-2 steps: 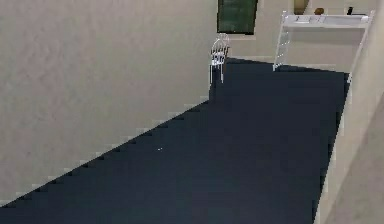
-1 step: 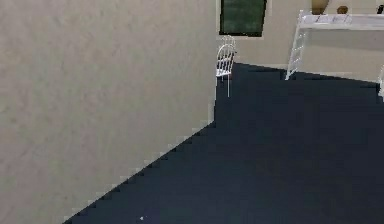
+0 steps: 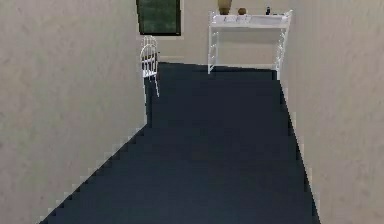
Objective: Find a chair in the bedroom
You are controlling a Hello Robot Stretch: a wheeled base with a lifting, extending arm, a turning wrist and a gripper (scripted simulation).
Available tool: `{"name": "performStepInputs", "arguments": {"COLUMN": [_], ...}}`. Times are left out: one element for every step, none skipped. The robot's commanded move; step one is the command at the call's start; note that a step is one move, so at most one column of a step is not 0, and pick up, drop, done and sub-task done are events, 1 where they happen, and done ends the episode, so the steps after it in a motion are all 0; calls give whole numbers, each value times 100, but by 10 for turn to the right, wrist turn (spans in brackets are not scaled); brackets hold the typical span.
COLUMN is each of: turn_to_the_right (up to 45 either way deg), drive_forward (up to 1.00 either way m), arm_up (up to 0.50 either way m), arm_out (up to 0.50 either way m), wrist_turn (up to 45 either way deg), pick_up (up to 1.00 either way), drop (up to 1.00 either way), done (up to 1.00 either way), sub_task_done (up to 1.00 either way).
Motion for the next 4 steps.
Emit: {"name": "performStepInputs", "arguments": {"turn_to_the_right": [0, 0, 0, -300], "drive_forward": [100, 100, 65, 0], "arm_up": [0, 0, 0, 0], "arm_out": [0, 0, 0, 0], "wrist_turn": [0, 0, 0, 0], "pick_up": [0, 0, 0, 0], "drop": [0, 0, 0, 0], "done": [0, 0, 0, 0], "sub_task_done": [0, 0, 0, 0]}}
